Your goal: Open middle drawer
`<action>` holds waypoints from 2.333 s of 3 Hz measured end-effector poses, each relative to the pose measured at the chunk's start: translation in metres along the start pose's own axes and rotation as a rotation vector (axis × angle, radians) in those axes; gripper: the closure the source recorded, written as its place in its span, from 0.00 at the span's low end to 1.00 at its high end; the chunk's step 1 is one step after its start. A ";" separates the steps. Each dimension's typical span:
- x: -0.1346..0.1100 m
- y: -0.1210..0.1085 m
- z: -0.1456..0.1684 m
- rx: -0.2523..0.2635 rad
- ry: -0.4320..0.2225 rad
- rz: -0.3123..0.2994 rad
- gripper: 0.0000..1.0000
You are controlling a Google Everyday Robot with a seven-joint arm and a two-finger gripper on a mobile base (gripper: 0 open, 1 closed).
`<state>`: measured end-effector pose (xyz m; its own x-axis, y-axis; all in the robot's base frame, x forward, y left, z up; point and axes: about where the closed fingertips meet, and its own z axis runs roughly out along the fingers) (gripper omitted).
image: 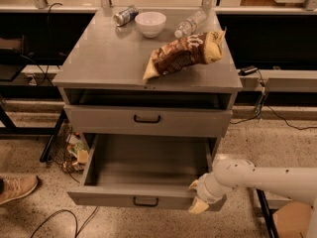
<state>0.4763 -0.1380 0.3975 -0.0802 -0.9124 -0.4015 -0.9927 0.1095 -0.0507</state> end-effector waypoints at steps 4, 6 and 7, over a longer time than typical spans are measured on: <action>0.015 0.028 0.009 0.007 0.112 0.023 0.41; -0.004 0.065 -0.039 0.082 0.030 -0.022 0.87; -0.004 0.066 -0.041 0.085 0.026 -0.022 0.86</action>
Offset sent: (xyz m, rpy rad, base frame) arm -0.0218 0.0014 -0.0237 -0.1713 0.0354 0.0040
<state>0.4071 -0.1434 0.4327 -0.0621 -0.9245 -0.3760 -0.9831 0.1217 -0.1369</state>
